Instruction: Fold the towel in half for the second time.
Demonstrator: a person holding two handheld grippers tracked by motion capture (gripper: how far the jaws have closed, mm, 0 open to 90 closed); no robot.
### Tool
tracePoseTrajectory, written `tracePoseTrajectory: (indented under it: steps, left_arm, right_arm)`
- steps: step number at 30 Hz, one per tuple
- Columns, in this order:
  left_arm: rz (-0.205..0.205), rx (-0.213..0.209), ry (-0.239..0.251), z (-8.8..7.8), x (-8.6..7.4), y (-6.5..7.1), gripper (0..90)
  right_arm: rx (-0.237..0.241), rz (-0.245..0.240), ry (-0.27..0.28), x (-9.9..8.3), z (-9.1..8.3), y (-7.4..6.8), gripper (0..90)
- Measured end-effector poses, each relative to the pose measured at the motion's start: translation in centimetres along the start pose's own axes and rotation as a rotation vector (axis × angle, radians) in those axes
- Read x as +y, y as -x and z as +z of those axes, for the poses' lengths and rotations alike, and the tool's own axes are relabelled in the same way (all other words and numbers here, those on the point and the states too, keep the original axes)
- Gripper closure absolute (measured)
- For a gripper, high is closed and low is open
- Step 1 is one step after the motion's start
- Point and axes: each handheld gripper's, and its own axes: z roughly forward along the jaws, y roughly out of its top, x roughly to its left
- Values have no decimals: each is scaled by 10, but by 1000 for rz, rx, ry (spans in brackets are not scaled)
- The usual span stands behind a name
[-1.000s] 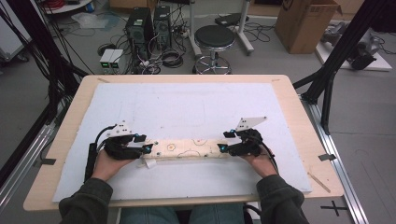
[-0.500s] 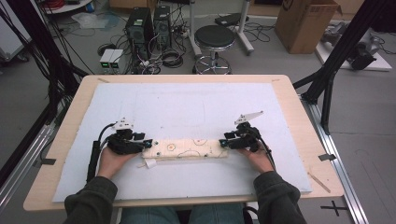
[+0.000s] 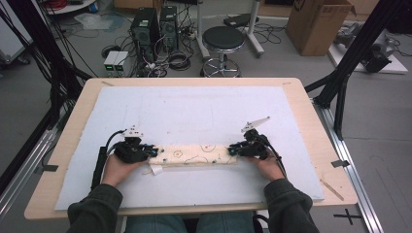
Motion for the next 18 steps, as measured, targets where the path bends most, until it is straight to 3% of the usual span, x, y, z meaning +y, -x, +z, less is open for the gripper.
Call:
tracePoseTrajectory:
  steps: [10,15,18]
  left_arm:
    - [13,16,65,-11,5,4,802]
    - [17,29,73,-10,12,4,803]
    - [5,34,100,-11,16,1,805]
  right_arm:
    - [-17,-29,19,2,-10,-8,786]
    - [-39,-68,14,11,-13,-12,790]
    - [-41,-67,26,17,-16,-9,791]
